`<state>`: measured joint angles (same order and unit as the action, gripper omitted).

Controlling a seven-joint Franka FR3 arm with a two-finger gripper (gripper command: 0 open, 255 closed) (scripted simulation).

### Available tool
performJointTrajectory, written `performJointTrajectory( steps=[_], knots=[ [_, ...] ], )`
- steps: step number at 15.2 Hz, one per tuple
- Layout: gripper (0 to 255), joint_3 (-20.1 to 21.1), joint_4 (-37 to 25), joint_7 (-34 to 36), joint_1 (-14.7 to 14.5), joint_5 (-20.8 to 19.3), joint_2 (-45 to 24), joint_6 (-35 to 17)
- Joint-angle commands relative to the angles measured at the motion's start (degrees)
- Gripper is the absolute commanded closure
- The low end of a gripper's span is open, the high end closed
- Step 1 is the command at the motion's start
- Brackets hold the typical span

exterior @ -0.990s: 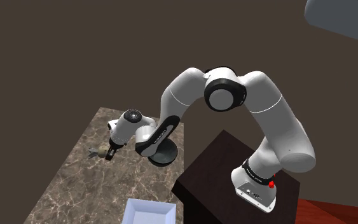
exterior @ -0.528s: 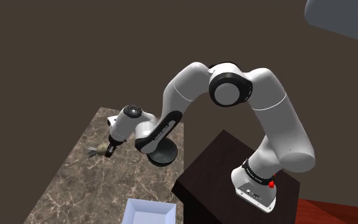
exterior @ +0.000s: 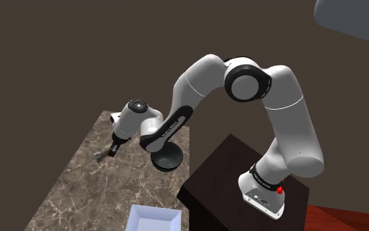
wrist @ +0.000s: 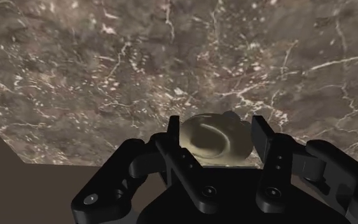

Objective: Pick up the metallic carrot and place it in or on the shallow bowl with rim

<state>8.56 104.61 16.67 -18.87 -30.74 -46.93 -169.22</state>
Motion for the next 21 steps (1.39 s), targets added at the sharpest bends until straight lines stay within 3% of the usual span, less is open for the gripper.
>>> performJointTrajectory(
  steps=[1,11,12,13,14,15,16,17,18,19,21],
  knots=[
    [255,0.7,0.6,-0.4,0.5,0.3,1.3,0.8],
    [255,3.6,3.1,-2.0,2.8,1.7,6.7,4.2],
    [0,3.6,3.1,-2.0,2.8,1.7,6.7,4.2],
    [0,6.4,-4.8,-18.0,2.3,-4.9,4.4,17.4],
    [0,4.9,-0.4,-4.9,2.6,-0.6,5.5,7.5],
    [0,4.7,-0.4,-5.1,2.5,-0.4,5.6,7.5],
    [0,-4.0,2.2,8.6,-3.9,-3.4,5.8,-1.1],
    [0,-16.7,4.2,23.2,-14.2,-4.8,4.7,-9.5],
    [0,-31.2,5.8,37.2,-26.9,-2.9,1.2,-17.4],
    [0,-31.7,6.2,35.3,-27.7,-0.1,1.0,-17.8],
    [0,-31.0,4.5,34.2,-26.9,1.3,-0.8,-17.9]
  ],
)
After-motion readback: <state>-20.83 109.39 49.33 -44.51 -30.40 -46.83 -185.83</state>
